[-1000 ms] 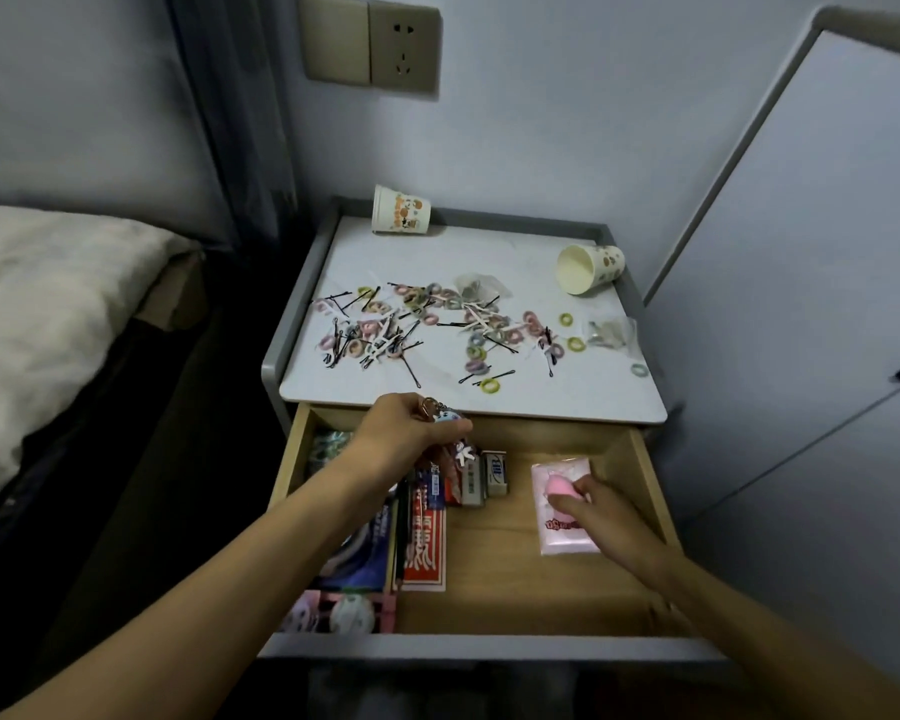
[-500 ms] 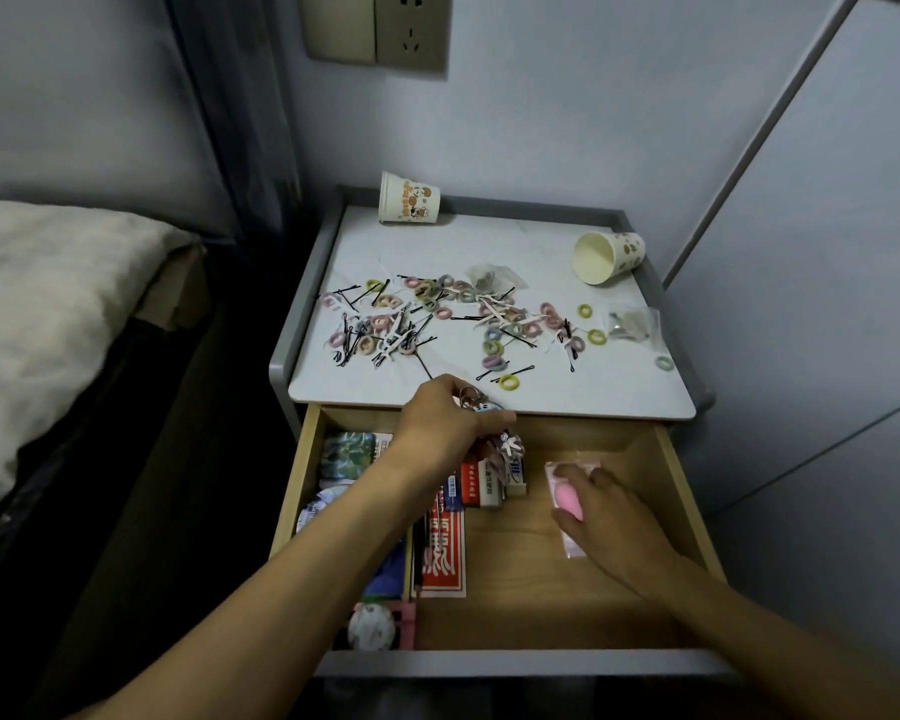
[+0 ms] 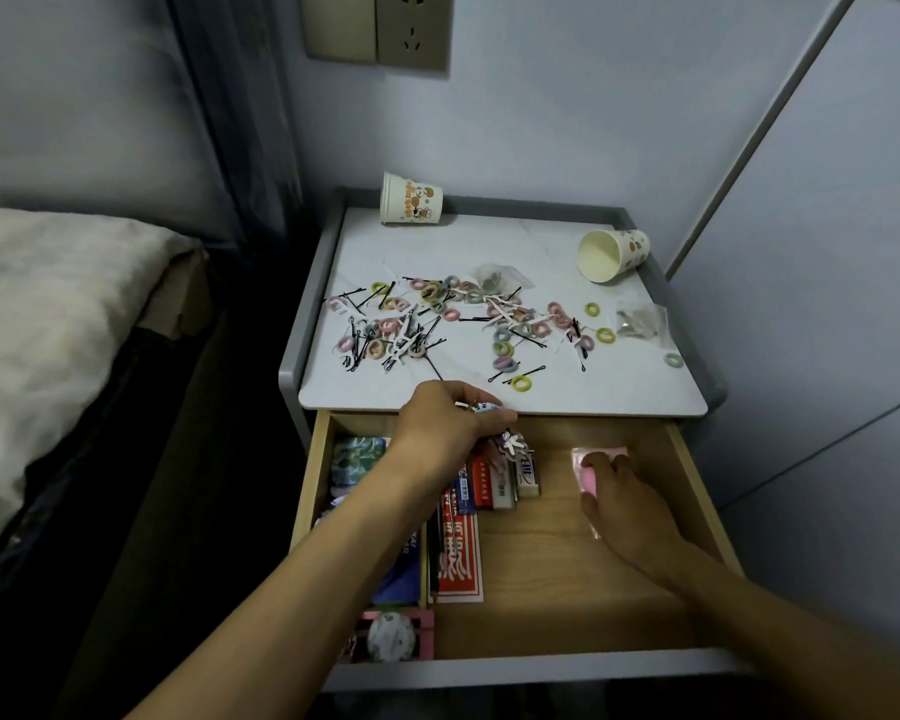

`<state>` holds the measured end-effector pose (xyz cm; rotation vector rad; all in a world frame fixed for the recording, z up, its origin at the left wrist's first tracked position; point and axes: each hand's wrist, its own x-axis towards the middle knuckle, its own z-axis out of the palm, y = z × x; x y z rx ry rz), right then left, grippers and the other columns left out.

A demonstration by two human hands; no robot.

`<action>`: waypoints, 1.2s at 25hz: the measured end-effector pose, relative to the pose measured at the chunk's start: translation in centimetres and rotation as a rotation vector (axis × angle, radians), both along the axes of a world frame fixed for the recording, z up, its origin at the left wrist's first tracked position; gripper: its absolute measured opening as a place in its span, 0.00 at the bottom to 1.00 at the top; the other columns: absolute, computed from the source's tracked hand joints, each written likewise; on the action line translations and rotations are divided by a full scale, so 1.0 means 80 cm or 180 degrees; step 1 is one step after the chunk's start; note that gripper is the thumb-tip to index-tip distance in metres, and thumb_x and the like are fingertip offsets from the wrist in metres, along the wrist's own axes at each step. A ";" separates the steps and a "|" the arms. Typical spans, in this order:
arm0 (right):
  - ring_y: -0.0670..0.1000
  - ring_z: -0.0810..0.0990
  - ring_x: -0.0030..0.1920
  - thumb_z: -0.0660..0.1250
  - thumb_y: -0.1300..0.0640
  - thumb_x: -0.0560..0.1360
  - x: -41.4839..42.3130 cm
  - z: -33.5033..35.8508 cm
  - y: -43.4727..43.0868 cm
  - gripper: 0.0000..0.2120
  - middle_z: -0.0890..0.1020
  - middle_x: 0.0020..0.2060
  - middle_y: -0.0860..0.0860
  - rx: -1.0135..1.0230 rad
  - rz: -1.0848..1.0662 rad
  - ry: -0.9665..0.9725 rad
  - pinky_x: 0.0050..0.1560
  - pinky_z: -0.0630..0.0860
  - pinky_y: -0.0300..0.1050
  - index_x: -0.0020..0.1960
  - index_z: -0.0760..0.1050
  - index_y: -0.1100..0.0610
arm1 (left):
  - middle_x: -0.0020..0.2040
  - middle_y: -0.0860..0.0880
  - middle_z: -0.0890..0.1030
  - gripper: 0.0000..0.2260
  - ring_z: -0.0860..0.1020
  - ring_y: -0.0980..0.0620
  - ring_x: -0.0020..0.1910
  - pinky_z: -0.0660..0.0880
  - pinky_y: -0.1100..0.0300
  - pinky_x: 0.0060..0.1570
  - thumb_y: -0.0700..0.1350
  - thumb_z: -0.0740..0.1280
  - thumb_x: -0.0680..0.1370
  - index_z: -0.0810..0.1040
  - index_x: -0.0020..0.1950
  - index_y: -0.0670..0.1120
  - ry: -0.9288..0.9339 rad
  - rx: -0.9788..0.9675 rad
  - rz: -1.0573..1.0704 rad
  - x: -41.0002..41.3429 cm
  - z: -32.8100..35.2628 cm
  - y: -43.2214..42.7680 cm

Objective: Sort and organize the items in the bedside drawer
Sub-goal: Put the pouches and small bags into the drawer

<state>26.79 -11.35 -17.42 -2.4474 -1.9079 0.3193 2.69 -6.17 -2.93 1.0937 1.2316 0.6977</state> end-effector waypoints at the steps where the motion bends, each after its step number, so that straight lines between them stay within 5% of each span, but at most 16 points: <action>1: 0.55 0.80 0.53 0.63 0.52 0.80 -0.001 0.001 -0.001 0.20 0.74 0.63 0.57 0.0006 -0.0003 0.0017 0.51 0.79 0.46 0.69 0.66 0.54 | 0.35 0.45 0.84 0.07 0.81 0.51 0.30 0.76 0.64 0.31 0.41 0.75 0.73 0.81 0.47 0.40 -0.0056 0.0003 -0.0012 0.001 0.003 -0.001; 5: 0.51 0.83 0.46 0.64 0.48 0.79 0.010 0.026 -0.005 0.20 0.80 0.55 0.54 0.0392 0.0087 -0.0746 0.37 0.74 0.38 0.68 0.68 0.52 | 0.34 0.46 0.85 0.06 0.82 0.47 0.33 0.79 0.61 0.33 0.41 0.75 0.73 0.81 0.46 0.41 -0.0085 0.0066 -0.0114 0.004 0.012 -0.007; 8: 0.53 0.82 0.39 0.74 0.50 0.72 0.024 0.048 -0.009 0.19 0.82 0.46 0.54 0.0292 0.0213 -0.1329 0.30 0.66 0.39 0.60 0.75 0.50 | 0.34 0.48 0.85 0.07 0.82 0.47 0.34 0.79 0.63 0.32 0.41 0.75 0.73 0.81 0.48 0.41 -0.0053 0.0097 -0.0134 0.006 0.015 -0.008; 12: 0.50 0.83 0.49 0.68 0.47 0.77 0.021 0.036 -0.007 0.24 0.81 0.57 0.52 0.0079 0.0559 -0.1292 0.40 0.72 0.37 0.70 0.68 0.51 | 0.33 0.49 0.84 0.07 0.83 0.47 0.34 0.79 0.63 0.31 0.42 0.75 0.74 0.80 0.48 0.41 -0.0026 0.0107 -0.0143 0.007 0.017 -0.010; 15: 0.48 0.82 0.52 0.62 0.43 0.79 0.013 0.020 -0.011 0.25 0.77 0.63 0.52 0.0061 0.0107 -0.0800 0.44 0.73 0.34 0.71 0.62 0.53 | 0.36 0.47 0.85 0.06 0.84 0.44 0.38 0.81 0.59 0.36 0.43 0.75 0.73 0.81 0.47 0.43 0.0070 0.0130 -0.0158 0.006 0.016 -0.008; 20: 0.54 0.75 0.63 0.67 0.37 0.73 0.006 0.010 -0.025 0.38 0.69 0.67 0.55 -0.0111 -0.0118 -0.0428 0.56 0.78 0.45 0.74 0.56 0.54 | 0.31 0.49 0.83 0.06 0.79 0.52 0.28 0.75 0.64 0.29 0.42 0.75 0.74 0.81 0.47 0.41 0.0003 0.0137 -0.0161 0.008 0.015 -0.007; 30: 0.54 0.78 0.60 0.65 0.50 0.79 0.009 0.029 -0.014 0.28 0.68 0.69 0.58 -0.0047 0.0159 -0.0906 0.54 0.78 0.41 0.74 0.59 0.56 | 0.31 0.50 0.83 0.06 0.78 0.56 0.25 0.73 0.67 0.27 0.41 0.74 0.74 0.81 0.49 0.41 0.0013 0.0148 -0.0161 0.011 0.014 -0.006</action>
